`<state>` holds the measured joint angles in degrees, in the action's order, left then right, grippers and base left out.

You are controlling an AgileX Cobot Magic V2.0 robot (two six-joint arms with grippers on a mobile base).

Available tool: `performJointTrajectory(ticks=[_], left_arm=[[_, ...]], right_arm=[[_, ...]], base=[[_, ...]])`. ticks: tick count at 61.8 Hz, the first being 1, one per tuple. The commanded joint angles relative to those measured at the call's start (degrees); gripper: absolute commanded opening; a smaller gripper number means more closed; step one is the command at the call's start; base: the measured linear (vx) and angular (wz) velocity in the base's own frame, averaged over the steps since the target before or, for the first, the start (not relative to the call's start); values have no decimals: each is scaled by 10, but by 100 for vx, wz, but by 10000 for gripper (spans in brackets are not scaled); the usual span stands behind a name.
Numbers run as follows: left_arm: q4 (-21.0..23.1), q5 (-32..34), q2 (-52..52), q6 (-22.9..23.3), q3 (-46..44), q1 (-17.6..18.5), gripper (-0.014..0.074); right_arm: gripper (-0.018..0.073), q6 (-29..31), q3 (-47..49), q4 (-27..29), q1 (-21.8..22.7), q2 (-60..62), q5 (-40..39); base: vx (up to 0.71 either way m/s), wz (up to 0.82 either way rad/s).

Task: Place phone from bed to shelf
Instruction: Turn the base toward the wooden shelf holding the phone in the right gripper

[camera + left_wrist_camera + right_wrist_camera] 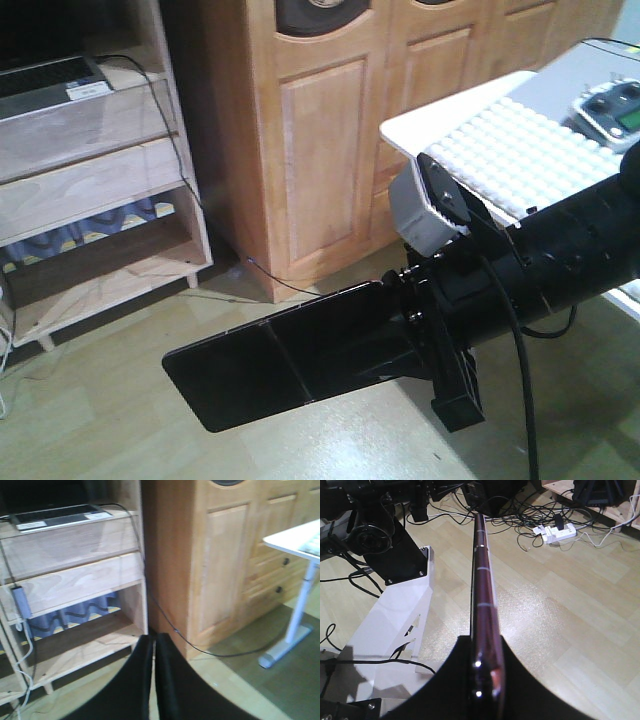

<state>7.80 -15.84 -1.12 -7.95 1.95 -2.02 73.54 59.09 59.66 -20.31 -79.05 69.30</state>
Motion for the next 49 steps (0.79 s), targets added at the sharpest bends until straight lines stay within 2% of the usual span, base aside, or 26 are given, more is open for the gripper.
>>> performJointTrajectory(ticks=[1,49], left_arm=[[6,42,-3,2,1,1,1],[6,42,-3,2,1,1,1]], right_arm=[[-1,7,15,50,1,19,47],[-1,7,15,50,1,19,47]], base=[[31,33],[28,27]])
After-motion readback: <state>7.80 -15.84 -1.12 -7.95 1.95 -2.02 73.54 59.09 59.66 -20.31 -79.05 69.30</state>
